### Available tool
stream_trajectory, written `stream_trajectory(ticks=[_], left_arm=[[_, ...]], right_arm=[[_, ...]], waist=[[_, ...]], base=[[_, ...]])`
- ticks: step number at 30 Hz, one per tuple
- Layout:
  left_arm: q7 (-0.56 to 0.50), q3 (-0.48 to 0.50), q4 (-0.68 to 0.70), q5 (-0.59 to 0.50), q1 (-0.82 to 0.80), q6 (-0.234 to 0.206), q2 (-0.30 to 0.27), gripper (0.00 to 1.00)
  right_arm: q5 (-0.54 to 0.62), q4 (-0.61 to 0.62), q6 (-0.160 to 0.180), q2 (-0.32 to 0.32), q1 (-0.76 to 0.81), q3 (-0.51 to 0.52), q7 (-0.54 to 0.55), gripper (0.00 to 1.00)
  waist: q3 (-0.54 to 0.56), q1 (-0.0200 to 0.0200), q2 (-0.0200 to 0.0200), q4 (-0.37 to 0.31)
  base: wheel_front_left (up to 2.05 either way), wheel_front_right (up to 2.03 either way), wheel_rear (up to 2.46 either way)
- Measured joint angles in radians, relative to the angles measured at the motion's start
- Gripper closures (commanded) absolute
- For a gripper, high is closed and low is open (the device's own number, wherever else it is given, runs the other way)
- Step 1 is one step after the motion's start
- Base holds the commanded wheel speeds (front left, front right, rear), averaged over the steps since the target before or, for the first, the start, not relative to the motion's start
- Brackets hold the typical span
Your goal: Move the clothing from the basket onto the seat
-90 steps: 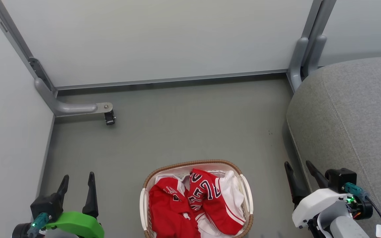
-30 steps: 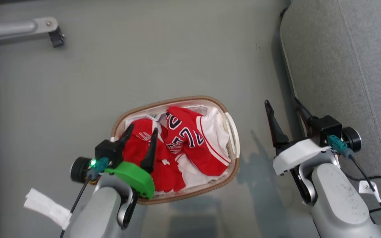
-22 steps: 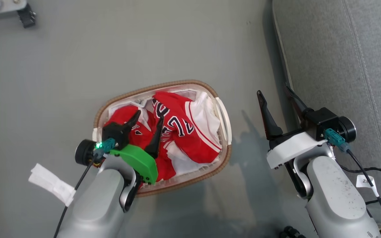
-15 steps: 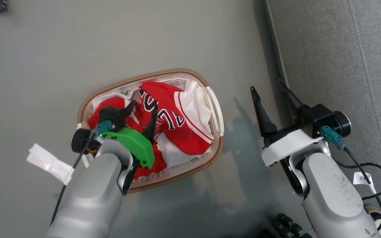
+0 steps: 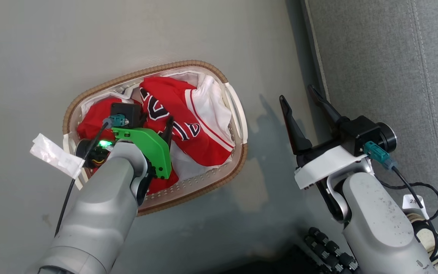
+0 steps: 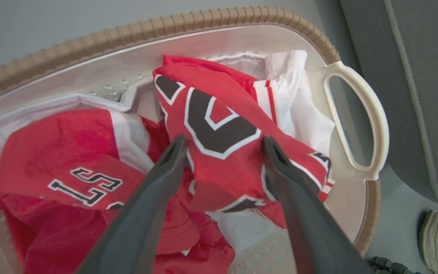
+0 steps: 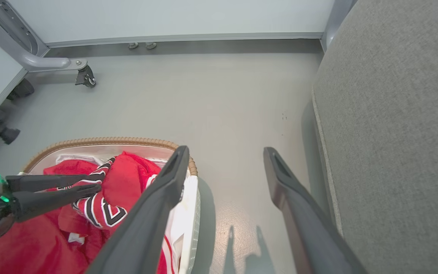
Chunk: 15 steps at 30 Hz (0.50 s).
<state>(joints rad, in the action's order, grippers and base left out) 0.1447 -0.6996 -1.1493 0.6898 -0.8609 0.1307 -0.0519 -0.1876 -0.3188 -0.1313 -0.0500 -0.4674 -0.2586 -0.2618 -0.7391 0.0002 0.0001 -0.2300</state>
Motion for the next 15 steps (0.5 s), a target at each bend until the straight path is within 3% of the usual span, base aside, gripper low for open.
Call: stream_trajectory(ticks=[7, 15], left_arm=[[-0.031, -0.039, 0.005, 0.075, 0.000, 0.000, 0.003, 0.00], [-0.008, -0.069, -0.067, 0.081, -0.045, 0.000, 0.003, 0.00]], right_arm=[[-0.008, 0.004, 0.000, 0.000, -0.002, 0.004, 0.000, 0.00], [-0.007, 0.034, 0.000, 0.000, -0.013, 0.008, 0.000, 0.00]], waist=[[-0.028, -0.0001, 0.0000, -0.009], [-0.077, -0.0001, 0.0000, -0.010]], base=[[0.00, 0.00, 0.00], [0.00, 0.00, 0.00]])
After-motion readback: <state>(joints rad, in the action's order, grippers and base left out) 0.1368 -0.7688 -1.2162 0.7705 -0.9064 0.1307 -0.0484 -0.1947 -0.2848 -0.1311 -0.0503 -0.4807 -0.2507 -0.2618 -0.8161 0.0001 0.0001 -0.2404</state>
